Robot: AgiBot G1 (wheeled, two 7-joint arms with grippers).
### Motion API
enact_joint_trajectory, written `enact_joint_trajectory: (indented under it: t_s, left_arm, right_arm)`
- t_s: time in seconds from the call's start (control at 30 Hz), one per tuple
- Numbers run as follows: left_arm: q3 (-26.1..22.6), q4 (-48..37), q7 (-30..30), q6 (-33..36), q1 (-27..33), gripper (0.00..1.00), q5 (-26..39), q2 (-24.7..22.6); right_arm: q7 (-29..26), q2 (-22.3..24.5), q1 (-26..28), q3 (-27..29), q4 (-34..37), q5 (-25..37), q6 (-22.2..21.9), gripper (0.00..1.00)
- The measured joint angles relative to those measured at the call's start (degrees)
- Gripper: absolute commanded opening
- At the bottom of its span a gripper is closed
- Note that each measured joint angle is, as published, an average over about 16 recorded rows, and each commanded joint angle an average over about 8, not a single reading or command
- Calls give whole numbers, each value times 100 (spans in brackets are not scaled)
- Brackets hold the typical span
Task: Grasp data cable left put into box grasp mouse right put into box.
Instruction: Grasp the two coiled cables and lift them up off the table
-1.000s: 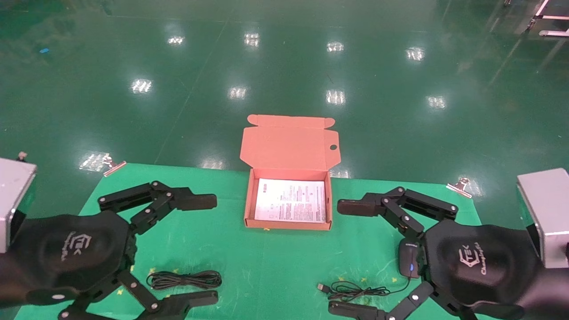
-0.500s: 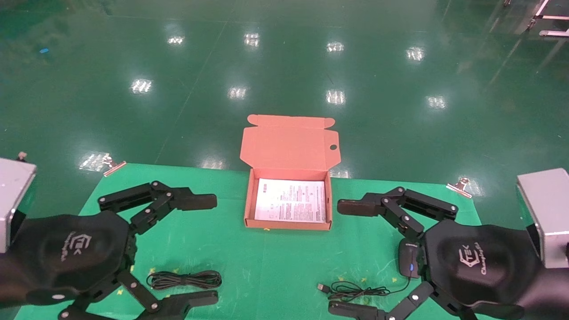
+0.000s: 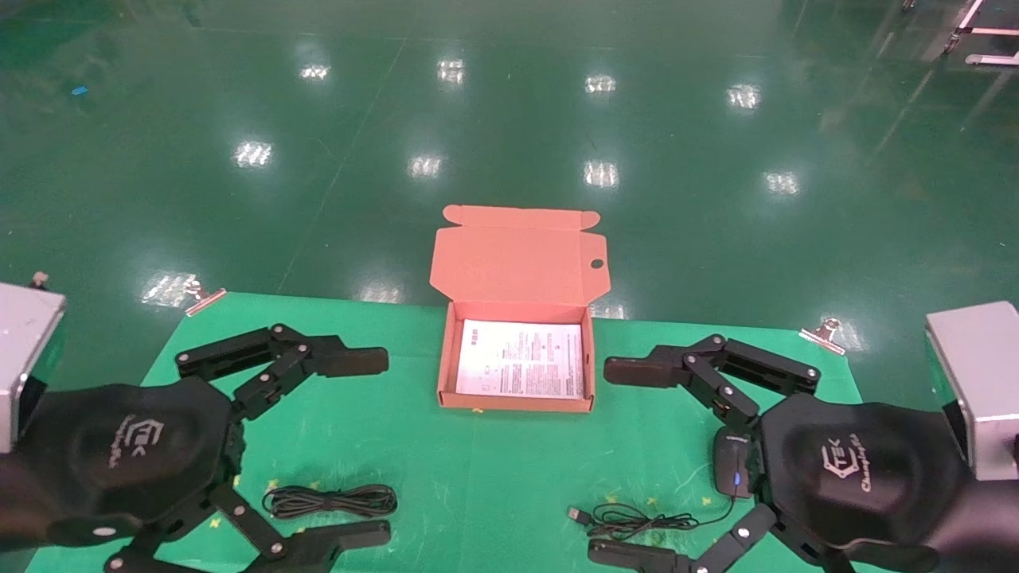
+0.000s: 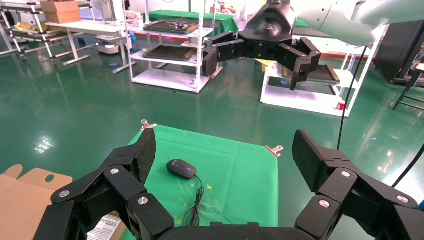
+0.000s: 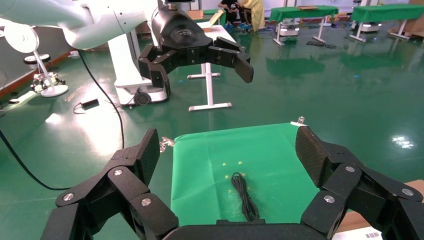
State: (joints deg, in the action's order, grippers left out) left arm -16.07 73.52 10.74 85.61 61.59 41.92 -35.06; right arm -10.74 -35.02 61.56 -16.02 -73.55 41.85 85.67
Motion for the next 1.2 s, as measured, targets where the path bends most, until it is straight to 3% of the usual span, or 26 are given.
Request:
enact_joint_trajectory:
  t_s: [1.2]
  left_arm:
    - [0,2,-3,3,1,100,3,2]
  right_arm:
    - [-2,-2,3,-3,1,6,-4,100]
